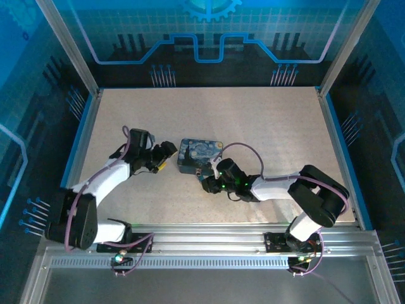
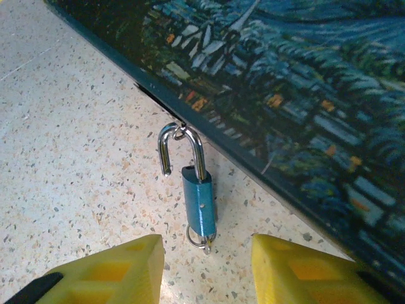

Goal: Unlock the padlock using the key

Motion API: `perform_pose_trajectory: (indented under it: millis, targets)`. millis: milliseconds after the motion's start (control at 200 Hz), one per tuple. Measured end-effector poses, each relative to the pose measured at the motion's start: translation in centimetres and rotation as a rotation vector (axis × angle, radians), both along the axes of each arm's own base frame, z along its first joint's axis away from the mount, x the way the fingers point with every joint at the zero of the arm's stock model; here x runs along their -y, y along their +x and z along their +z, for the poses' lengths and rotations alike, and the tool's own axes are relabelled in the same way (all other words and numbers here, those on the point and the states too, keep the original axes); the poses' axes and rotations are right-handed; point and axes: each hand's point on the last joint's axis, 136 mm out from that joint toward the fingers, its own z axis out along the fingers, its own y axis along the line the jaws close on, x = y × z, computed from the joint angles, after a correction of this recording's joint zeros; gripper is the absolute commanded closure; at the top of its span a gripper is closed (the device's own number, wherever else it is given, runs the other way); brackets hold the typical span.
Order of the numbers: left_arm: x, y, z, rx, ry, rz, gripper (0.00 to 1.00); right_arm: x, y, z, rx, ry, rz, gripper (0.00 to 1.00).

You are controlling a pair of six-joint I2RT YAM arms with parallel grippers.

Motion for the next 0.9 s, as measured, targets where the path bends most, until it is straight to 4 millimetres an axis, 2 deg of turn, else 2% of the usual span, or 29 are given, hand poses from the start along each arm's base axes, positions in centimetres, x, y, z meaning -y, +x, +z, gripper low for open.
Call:
perform_pose_trajectory:
  millis: [140,335,715,900]
  targets:
    - [0.8,1.2,-1.4,-0.025,-0.001,-0.056,0.26,0.2,0.4,0.1,-0.003,0.015,0.004,0.56]
    - [2.0,1.0,-3.6,-0.081,0.002,-0.115,0.29,0.8,1.1,0.2,-0.010,0.041,0.002,0.55]
    - [4.3,0.2,-3.8,-0.050,0.009,-0.201,0.32,2.2,2.5,0.7,-0.023,0.095,0.003,0.52]
    - [4.9,-1.2,-3.9,-0.018,-0.007,-0.213,0.32,3.1,3.7,1.3,-0.025,0.138,-0.001,0.51]
